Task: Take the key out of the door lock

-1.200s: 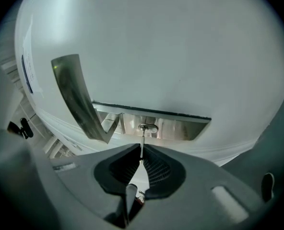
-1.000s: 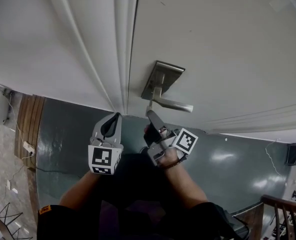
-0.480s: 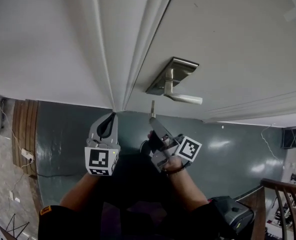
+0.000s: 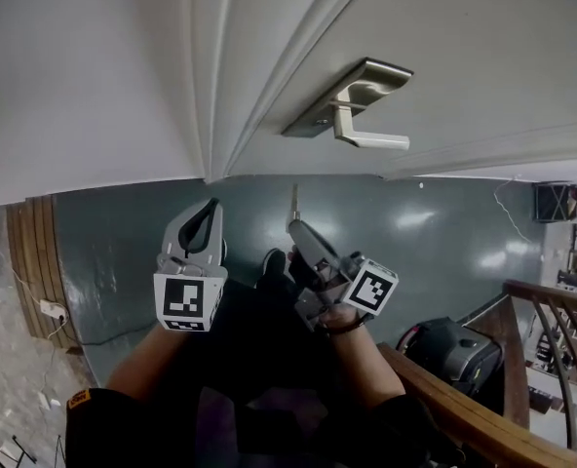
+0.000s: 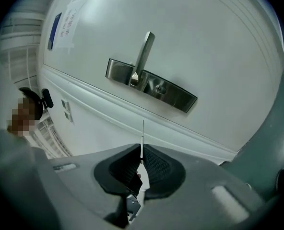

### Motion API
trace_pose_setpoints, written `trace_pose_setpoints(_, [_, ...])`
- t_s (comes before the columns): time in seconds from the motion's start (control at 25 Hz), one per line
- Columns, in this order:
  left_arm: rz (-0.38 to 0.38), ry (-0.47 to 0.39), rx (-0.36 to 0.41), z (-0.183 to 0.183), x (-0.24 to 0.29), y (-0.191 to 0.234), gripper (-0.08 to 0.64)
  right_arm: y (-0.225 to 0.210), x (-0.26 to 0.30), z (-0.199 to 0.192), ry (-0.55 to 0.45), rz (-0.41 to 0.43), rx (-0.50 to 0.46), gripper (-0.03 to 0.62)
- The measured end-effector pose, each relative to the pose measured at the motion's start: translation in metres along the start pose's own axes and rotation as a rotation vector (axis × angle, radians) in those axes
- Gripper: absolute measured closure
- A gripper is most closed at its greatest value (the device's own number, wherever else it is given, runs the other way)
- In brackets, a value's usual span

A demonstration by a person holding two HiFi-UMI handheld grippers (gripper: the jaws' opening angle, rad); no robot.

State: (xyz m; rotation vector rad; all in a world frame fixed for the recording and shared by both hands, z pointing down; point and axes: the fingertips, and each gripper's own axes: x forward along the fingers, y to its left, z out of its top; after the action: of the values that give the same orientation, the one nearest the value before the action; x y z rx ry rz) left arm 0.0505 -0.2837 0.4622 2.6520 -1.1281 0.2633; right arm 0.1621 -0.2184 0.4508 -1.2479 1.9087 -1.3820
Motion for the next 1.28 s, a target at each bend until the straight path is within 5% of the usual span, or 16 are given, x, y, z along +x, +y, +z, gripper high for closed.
trace_pose_setpoints(0.44, [-0.008,-0.021,0.015,0.012,-0.03,-0.048,0.543,0.003,-0.059,-0.011,-0.026,-0.026,-0.105,0.577])
trace_pose_setpoints(0.84, [0.126,-0.023,0.046,-0.001,-0.111,-0.11,0.543,0.018,-0.141,-0.041,0.019,0.013,-0.287,0.577])
trace_pose_setpoints(1.28, [0.233,0.021,0.083,-0.016,-0.183,-0.119,0.543,0.047,-0.159,-0.1,0.118,0.079,-0.436,0.577])
